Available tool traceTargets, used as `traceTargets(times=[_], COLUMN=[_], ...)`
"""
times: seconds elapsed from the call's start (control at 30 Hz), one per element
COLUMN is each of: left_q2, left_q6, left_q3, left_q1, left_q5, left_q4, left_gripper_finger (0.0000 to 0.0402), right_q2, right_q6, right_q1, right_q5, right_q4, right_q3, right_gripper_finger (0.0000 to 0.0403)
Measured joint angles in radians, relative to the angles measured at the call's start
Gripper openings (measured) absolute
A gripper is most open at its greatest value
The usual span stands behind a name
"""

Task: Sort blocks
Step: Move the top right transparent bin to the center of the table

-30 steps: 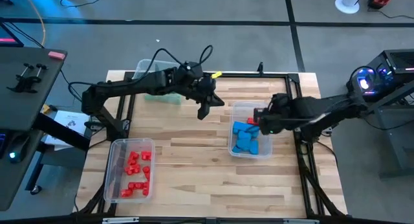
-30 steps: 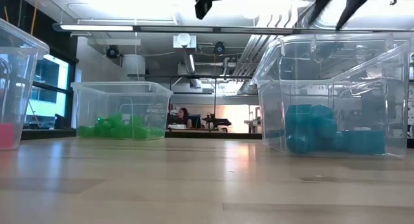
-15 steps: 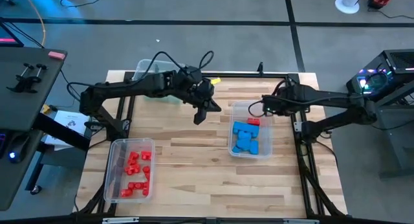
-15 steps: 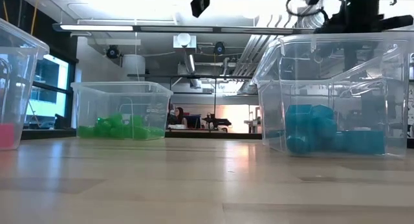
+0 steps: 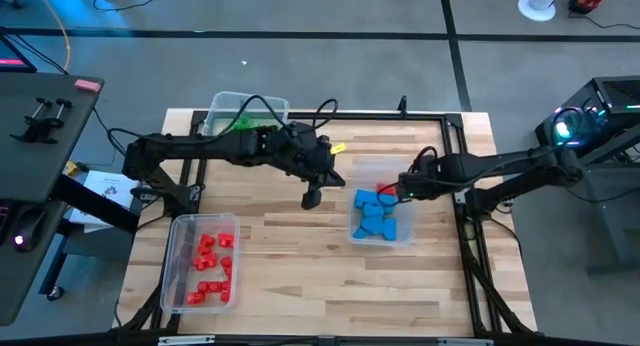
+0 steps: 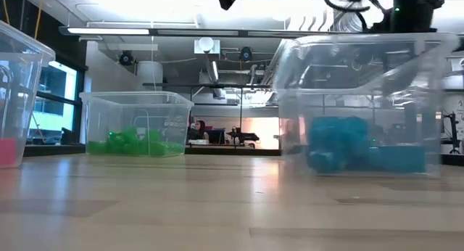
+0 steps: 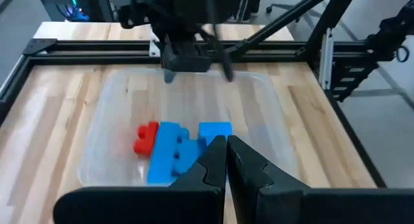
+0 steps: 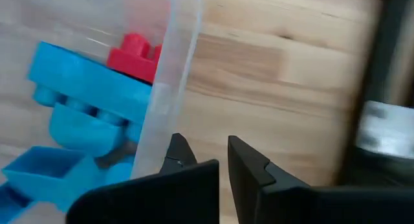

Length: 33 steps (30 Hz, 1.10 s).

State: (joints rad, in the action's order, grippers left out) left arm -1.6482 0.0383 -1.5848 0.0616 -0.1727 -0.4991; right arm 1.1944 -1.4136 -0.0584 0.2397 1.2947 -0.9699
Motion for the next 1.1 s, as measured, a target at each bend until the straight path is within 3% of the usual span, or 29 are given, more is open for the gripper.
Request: traceTargets(times=[0.27, 0.73, 1.0, 1.1], left_q2=[-0.037, -0.157, -0.156, -0.141], left_q6=[0.026, 0.071, 0.103, 0.088], left_q3=[-0.001, 0.0, 0.003, 0.066], left_q1=[0.041, 0.055, 0.055, 0.052], left_q5=[0.007, 0.037, 0.038, 0.036], left_q4=[-0.005, -0.243, -0.385, -0.337], left_gripper_finger=[0.0, 0.0001, 0.0001, 0.0001], right_q2=[0.074, 0.234, 0.233, 0.214], right_q6=[0.051, 0.138, 0.138, 0.139], right_q1=[-0.016, -0.017, -0.057, -0.091], right_q5=[0.044, 0.035, 0.048, 0.083], right_q4=[-0.193, -0.698, -0.735, -0.715], right_q3=[-0.001, -0.001, -0.024, -0.053], right_gripper_finger=[0.0, 0.0, 0.0, 0.0])
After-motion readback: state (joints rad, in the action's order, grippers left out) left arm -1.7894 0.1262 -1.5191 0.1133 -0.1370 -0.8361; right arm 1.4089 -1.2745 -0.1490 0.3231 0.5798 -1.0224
